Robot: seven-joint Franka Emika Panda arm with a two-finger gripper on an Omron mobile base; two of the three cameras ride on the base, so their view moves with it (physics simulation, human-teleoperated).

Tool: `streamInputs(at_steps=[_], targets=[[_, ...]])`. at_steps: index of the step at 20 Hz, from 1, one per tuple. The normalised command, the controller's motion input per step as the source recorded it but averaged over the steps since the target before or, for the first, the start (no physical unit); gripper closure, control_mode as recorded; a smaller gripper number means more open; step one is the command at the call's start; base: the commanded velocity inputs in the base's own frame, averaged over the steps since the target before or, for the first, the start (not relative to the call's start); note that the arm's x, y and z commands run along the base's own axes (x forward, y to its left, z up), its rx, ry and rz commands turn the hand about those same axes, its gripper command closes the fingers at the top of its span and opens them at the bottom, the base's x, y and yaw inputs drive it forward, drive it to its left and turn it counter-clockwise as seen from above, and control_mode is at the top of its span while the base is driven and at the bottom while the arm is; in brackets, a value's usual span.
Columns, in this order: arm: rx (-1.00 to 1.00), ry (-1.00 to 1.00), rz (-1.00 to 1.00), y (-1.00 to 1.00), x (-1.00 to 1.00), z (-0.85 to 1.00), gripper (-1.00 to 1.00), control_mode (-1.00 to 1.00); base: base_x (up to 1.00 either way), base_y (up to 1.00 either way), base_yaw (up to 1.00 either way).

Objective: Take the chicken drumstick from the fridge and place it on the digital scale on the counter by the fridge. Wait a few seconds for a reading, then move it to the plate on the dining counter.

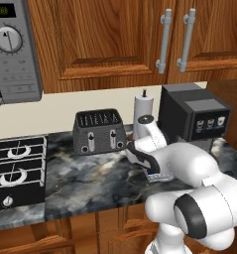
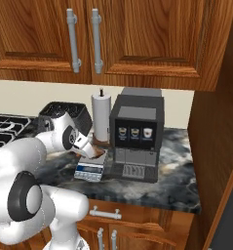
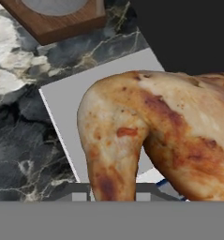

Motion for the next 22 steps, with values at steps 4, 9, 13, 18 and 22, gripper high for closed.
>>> streamInputs(at_steps=[4,9,13,18,22], targets=[[0.00,0.00,0.00,-0.10,0.04,-0.19,1.00,-1.00,0.00,0.00,0.00],[0.00,0.00,0.00,-0.01,0.00,-0.22,1.00,-1.00,0.00,0.00,0.00],[0.00,0.00,0.00,0.00,0.01,-0.19,1.00,-1.00,0.00,0.00,0.00],[0.00,-0.01,0.00,0.00,0.15,-0.07,1.00,-1.00,0.00,0.00,0.00],[0.00,-0.02,0.00,0.00,0.12,-0.05,1.00,-1.00,0.00,0.00,0.00]])
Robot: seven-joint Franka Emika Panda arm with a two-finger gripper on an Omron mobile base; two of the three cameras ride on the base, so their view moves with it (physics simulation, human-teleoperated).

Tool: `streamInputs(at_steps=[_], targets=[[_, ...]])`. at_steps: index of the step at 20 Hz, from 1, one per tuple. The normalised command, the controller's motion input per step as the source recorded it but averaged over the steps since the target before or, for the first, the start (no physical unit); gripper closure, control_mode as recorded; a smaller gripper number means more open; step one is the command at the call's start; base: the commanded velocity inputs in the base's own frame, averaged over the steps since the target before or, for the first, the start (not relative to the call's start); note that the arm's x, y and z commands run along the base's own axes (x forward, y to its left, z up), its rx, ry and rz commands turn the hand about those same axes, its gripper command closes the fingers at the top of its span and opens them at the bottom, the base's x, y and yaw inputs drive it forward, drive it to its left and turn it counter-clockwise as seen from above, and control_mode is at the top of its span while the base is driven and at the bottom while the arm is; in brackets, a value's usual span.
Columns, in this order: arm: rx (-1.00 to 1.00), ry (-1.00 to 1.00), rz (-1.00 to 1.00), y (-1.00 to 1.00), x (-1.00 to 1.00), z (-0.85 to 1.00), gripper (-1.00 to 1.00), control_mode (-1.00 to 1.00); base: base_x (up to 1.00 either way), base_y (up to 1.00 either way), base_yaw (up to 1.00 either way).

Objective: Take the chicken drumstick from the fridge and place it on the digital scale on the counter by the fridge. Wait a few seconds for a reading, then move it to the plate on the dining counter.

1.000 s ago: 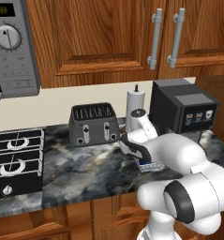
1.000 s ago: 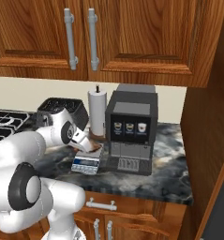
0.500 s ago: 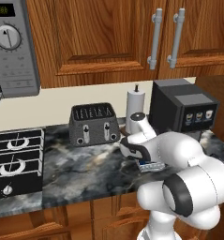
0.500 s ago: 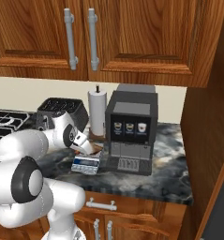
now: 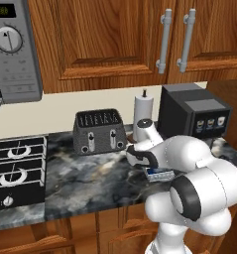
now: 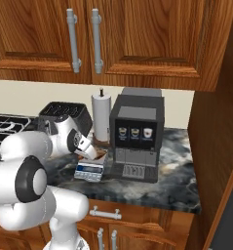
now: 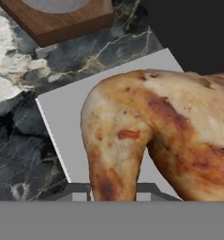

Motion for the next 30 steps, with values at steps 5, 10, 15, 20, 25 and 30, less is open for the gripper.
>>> streamInputs(at_steps=[5,10,15,20,25,30], targets=[[0.00,0.00,0.00,0.00,0.00,-0.15,-1.00,-1.00,0.00,0.00,0.00],[0.00,0.00,0.00,0.00,0.00,-0.10,-1.00,-1.00,0.00,0.00,0.00],[0.00,-0.05,0.00,0.00,-0.04,0.00,-1.00,-1.00,0.00,0.00,0.00],[0.00,-0.06,0.00,0.00,-0.12,0.02,-1.00,-1.00,0.00,0.00,0.00],[0.02,0.00,0.00,0.00,-0.18,0.02,-1.00,-1.00,0.00,0.00,0.00],[0.05,0.00,0.00,0.00,-0.04,0.03,-1.00,-1.00,0.00,0.00,0.00]])
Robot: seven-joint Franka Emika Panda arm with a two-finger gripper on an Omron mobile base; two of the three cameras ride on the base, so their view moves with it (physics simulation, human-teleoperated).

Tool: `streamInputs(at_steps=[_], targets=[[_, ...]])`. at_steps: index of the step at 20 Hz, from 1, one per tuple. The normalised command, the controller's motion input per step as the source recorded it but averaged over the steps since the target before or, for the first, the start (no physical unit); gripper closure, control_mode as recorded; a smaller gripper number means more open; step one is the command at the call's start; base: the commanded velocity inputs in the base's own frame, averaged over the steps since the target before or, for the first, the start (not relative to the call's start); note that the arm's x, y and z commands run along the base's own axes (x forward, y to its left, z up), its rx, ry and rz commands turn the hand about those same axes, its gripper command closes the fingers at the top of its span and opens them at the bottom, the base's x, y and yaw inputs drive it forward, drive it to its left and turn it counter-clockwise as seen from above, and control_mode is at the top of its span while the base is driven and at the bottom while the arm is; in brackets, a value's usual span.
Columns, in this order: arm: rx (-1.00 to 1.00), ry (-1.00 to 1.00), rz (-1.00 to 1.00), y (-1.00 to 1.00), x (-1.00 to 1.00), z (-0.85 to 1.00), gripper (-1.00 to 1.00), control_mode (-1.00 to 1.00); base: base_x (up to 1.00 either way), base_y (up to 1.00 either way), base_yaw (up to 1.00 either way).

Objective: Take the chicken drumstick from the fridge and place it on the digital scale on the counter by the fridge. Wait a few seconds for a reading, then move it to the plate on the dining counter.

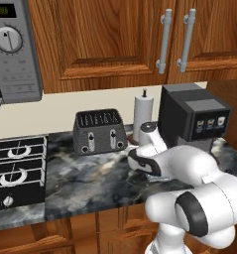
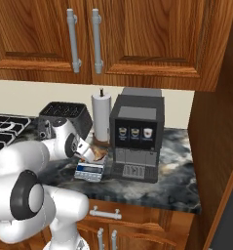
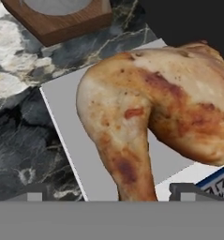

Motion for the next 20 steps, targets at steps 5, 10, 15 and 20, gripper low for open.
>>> streamInputs(at_steps=[5,10,15,20], targets=[[0.05,-0.03,0.00,0.00,-0.21,0.33,-1.00,-1.00,0.00,0.00,0.00],[0.02,-0.13,0.00,0.00,-0.56,0.73,-1.00,-1.00,0.00,0.00,0.00],[0.00,-0.06,0.00,0.00,-0.47,0.57,-1.00,-1.00,0.00,0.00,0.00],[0.00,0.00,0.00,0.00,-0.22,0.10,-1.00,-1.00,0.00,0.00,0.00]])
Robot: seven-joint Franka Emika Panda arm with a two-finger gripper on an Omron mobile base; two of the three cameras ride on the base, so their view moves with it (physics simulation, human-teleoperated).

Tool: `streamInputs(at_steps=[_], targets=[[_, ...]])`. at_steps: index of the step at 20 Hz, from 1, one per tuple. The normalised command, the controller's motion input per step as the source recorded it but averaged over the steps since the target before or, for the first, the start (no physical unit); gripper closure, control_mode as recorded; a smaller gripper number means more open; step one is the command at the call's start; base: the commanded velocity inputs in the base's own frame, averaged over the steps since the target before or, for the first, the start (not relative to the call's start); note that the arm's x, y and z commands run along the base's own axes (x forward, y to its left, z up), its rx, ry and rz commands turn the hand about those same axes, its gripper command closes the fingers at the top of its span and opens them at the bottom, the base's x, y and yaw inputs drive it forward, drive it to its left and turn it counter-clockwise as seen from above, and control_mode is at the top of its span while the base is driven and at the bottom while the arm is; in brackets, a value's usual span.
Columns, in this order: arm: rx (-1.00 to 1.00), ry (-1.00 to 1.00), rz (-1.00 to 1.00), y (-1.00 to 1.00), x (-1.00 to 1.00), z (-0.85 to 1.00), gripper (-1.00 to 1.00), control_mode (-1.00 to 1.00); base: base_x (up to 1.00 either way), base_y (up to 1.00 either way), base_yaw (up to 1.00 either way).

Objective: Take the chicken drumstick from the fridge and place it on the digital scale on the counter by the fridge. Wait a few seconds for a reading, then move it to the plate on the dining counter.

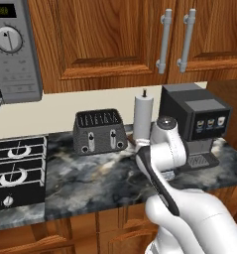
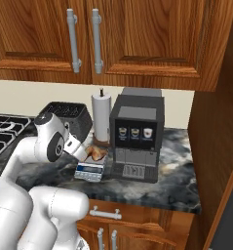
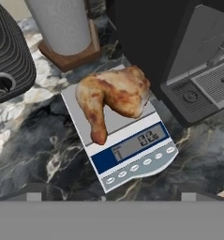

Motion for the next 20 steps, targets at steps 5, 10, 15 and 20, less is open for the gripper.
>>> streamInputs(at_steps=[5,10,15,20], targets=[[0.00,0.00,0.00,0.00,0.00,0.00,-1.00,-1.00,0.00,0.00,0.00],[0.00,0.00,0.00,0.00,0.00,0.00,-1.00,-1.00,0.00,0.00,0.00],[0.00,0.00,0.00,0.00,0.00,0.00,-1.00,-1.00,0.00,0.00,0.00],[0.00,0.00,0.00,0.00,0.00,0.00,-1.00,-1.00,0.00,0.00,0.00]])
